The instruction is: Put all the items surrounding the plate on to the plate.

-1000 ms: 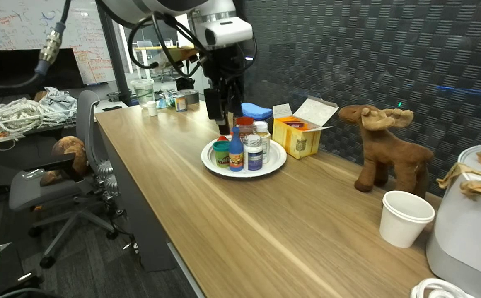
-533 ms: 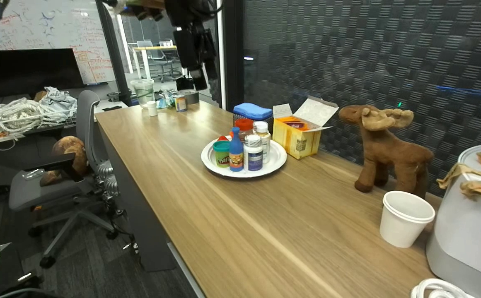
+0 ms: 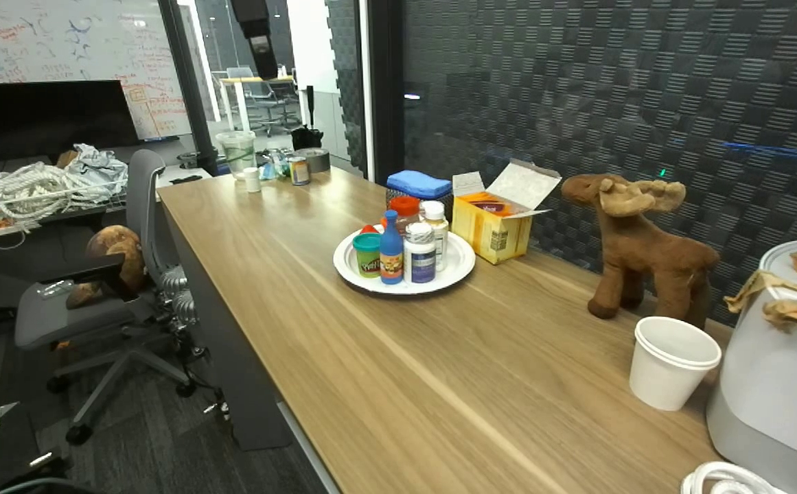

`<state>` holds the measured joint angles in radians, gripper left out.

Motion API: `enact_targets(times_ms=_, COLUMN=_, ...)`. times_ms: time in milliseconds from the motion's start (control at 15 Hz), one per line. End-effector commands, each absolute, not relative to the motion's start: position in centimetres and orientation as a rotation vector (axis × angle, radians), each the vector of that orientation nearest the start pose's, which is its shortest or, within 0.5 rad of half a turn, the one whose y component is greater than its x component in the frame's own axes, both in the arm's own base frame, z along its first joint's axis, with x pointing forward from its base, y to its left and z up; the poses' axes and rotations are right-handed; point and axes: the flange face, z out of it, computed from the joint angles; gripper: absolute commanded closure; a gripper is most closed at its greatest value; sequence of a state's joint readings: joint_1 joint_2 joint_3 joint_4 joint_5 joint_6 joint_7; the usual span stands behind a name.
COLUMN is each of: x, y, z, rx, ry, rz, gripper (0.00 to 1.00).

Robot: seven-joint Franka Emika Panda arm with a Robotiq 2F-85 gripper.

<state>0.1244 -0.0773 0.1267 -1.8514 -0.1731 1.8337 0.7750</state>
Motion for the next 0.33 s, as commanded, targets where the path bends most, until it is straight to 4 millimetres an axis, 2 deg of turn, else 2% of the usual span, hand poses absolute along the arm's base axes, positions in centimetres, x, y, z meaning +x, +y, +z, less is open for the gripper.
enact_targets(times_ms=0, x=52.2, y=16.4, z=56.8, rx=-3.237, ry=0.455, rz=-0.211, gripper=0.0)
enact_targets(times_ms=67, x=52.5, y=14.9, z=56.2, rx=-3.21, ry=0.603, rz=-0.22, gripper=0.0)
enact_targets(times_ms=267, x=52.0, y=16.6, z=56.0, rx=-3.233, ry=0.496, rz=-0.211, gripper=0.0)
